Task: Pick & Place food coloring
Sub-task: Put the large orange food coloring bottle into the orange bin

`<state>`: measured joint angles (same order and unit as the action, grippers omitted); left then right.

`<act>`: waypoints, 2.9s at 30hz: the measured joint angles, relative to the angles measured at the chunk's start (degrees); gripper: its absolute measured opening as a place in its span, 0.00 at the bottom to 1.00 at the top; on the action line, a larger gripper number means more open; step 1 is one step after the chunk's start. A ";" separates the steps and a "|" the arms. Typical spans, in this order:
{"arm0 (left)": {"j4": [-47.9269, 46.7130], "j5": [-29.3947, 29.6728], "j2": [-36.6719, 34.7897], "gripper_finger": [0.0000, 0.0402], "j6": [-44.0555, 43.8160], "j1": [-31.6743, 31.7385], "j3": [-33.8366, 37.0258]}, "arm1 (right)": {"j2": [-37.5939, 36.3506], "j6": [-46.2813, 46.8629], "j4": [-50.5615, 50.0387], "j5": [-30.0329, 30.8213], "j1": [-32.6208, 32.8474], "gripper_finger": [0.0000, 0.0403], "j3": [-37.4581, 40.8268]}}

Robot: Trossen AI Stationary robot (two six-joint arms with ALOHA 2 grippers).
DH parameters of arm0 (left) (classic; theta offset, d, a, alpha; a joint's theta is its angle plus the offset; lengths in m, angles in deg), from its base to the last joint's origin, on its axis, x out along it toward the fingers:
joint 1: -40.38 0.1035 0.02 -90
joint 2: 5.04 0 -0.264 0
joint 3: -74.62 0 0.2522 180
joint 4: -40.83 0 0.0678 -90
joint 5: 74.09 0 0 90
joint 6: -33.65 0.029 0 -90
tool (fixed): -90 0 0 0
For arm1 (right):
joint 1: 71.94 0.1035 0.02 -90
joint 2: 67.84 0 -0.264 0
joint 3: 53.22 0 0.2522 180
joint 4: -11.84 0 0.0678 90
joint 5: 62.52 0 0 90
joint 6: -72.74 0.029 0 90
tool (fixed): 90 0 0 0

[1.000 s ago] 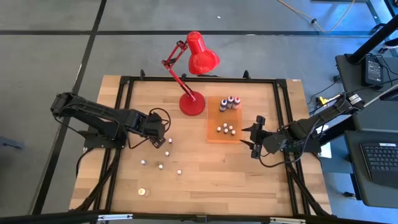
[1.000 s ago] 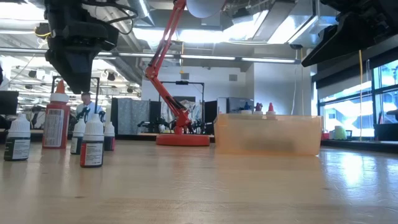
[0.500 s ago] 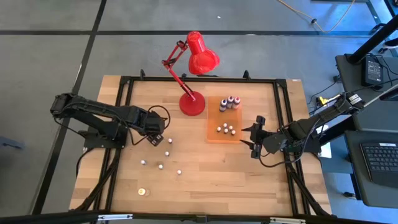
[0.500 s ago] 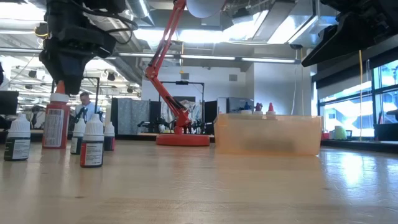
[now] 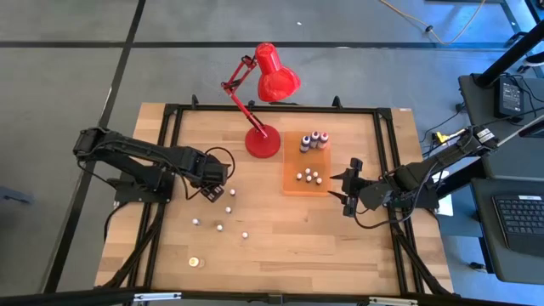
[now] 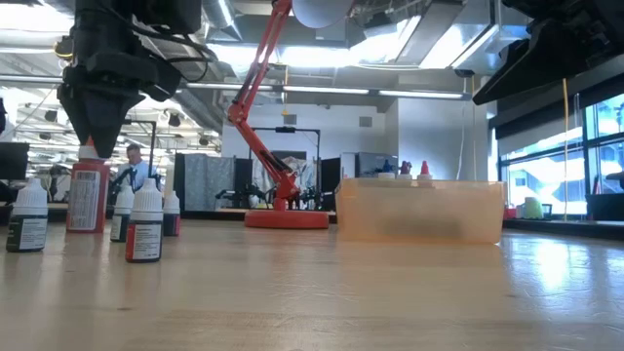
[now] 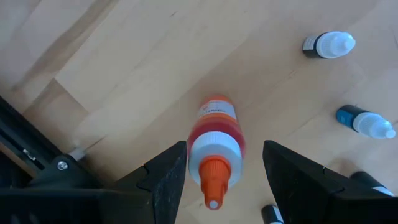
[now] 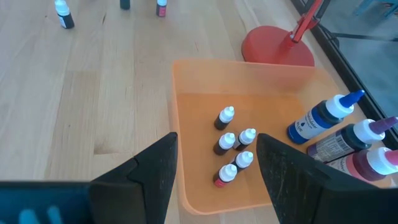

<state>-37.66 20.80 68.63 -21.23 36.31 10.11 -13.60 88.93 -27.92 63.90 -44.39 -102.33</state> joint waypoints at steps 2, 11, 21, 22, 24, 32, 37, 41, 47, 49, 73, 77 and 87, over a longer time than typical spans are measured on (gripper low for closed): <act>0.00 -0.13 0.00 0.51 0.04 0.00 0.00 | 0.01 0.02 -0.01 0.00 0.00 0.55 0.00; -0.02 0.01 0.00 0.40 -0.09 0.00 0.00 | 0.01 -0.12 -0.01 0.00 0.00 0.55 0.00; 0.04 -0.37 0.00 0.31 1.57 0.02 0.00 | 0.01 -0.15 -0.01 0.00 0.00 0.55 0.00; 0.06 -0.31 0.00 0.31 2.32 0.02 0.00 | 0.01 -0.15 -0.01 0.00 0.00 0.55 0.00; 0.09 -0.10 0.00 0.30 4.43 0.00 0.00 | 0.01 -0.17 -0.01 0.00 0.00 0.55 0.00; -0.01 1.62 0.04 0.30 9.24 0.04 -4.95 | 0.01 -0.37 0.01 0.00 0.00 0.55 0.00; 0.90 4.96 0.04 0.30 14.12 0.04 -12.27 | 0.01 -0.60 -0.01 0.02 0.00 0.55 0.00; 7.10 6.35 0.63 0.30 19.57 0.04 -16.82 | 0.01 -1.08 0.01 0.02 0.00 0.55 0.00; 12.64 2.03 9.30 0.30 29.79 0.00 -23.96 | 0.01 -1.44 0.03 0.02 0.00 0.55 0.00; 12.61 1.01 13.56 0.30 32.62 0.00 -26.92 | 0.01 -1.40 0.03 0.02 0.00 0.55 0.00; 8.20 -5.04 38.39 0.35 43.69 0.00 -40.71 | 0.01 -1.32 0.03 0.00 0.00 0.55 0.00; 8.15 -4.96 38.00 0.37 43.67 0.00 -40.62 | 0.01 -1.35 0.05 0.00 0.00 0.55 0.00; 9.10 -4.95 38.03 0.45 43.06 0.00 -40.85 | 0.01 -1.42 0.03 0.00 0.00 0.55 0.00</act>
<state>-28.56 15.85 106.66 21.83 36.31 -30.74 -13.58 87.51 -27.89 63.90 -44.39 -102.33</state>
